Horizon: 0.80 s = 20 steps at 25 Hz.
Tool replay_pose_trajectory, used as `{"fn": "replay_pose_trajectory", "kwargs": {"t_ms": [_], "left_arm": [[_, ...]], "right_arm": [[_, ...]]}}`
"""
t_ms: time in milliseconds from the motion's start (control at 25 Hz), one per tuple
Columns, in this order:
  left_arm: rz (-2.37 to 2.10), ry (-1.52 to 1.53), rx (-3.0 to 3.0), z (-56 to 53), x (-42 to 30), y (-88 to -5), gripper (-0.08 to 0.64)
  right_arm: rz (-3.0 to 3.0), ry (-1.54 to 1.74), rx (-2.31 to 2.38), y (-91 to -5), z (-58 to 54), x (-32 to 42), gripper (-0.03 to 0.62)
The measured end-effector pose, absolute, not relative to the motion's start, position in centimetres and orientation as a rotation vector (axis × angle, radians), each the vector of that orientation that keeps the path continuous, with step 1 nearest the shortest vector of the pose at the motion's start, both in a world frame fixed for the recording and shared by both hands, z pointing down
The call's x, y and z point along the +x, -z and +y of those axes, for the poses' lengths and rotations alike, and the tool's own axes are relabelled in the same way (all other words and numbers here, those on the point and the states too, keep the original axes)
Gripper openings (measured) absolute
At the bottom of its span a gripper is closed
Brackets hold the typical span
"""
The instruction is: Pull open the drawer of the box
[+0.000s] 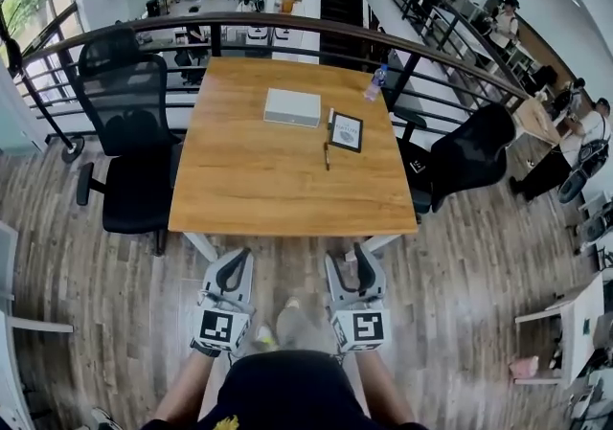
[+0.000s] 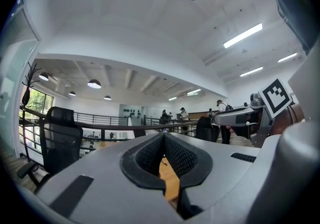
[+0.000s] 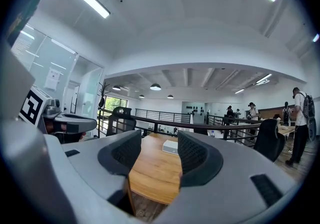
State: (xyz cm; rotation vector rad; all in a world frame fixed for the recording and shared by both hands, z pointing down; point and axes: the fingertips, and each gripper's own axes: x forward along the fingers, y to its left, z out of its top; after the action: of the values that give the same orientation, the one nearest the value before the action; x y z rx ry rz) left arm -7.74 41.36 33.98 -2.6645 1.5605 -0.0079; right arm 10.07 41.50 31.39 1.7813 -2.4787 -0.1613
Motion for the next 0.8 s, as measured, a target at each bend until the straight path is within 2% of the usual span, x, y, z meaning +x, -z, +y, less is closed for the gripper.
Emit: {"fn": "replay_pose_trajectory", "kwargs": {"t_ms": [320, 800], "left_arm": [[1.580, 0.009, -2.660, 36.0, -6.8, -33.4, 0.017], [1.630, 0.012, -2.588, 21.1, -3.5, -29.7, 0.017]], "right_arm": [[-2.485, 0.145, 1.792, -31.2, 35.7, 11.4, 0.219], [-2.544, 0.167, 1.772, -28.8, 19.7, 14.6, 0.219]]}}
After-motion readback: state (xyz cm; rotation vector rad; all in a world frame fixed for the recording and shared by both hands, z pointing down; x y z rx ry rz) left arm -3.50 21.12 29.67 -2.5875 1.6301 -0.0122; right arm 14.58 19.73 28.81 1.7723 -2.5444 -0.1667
